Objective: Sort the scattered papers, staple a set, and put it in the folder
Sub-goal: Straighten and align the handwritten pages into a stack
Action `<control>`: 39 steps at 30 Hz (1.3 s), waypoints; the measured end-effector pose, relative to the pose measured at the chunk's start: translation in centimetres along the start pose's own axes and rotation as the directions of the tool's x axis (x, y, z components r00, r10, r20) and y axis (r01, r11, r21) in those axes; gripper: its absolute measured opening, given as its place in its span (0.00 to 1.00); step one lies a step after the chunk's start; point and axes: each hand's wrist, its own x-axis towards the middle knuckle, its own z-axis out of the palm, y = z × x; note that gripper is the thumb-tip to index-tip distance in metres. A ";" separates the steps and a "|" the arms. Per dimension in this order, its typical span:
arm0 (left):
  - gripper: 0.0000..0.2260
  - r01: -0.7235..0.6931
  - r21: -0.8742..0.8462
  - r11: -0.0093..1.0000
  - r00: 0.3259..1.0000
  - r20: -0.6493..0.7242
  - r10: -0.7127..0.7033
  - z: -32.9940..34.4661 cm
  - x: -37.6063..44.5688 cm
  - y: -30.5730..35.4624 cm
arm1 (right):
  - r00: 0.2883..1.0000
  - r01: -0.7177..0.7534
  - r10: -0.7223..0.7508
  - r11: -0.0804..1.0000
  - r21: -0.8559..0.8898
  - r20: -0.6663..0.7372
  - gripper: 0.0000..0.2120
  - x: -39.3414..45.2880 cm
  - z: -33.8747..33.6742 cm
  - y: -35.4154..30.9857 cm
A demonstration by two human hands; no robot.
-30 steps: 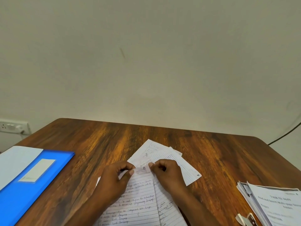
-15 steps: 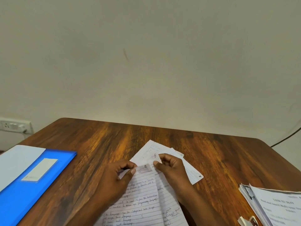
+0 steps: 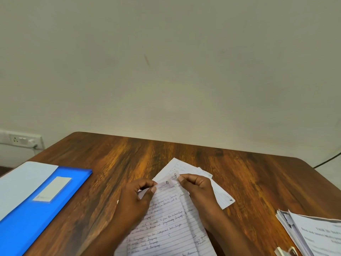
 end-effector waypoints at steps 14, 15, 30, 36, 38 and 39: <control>0.07 -0.012 -0.019 1.000 0.998 -0.061 0.011 0.6 -0.3 0.5 | 0.998 -0.002 0.001 1.000 0.015 0.059 0.08 -0.7 0.1 -0.7; 0.07 -0.017 -0.016 1.000 0.998 -0.067 0.016 0.7 -0.3 0.5 | 0.998 0.001 -0.001 1.000 0.000 0.061 0.08 -0.7 0.1 -0.8; 0.08 -0.001 -0.079 0.997 0.989 -0.146 -0.010 1.5 -1.0 1.5 | 0.980 0.196 -0.192 0.935 -0.294 0.045 0.04 -0.8 0.4 -0.6; 0.07 0.021 -0.088 0.996 0.985 -0.171 -0.036 1.8 -1.1 1.6 | 0.970 0.222 -0.243 0.875 -0.431 0.006 0.06 -0.5 1.0 0.2; 0.08 0.026 -0.092 0.995 0.982 -0.183 -0.043 1.9 -1.2 1.8 | 0.969 0.221 -0.247 0.865 -0.451 0.002 0.07 -0.6 1.2 0.3; 0.08 0.026 -0.092 0.995 0.981 -0.187 -0.043 1.9 -1.2 1.8 | 0.968 0.222 -0.252 0.859 -0.461 -0.003 0.07 -0.5 1.2 0.4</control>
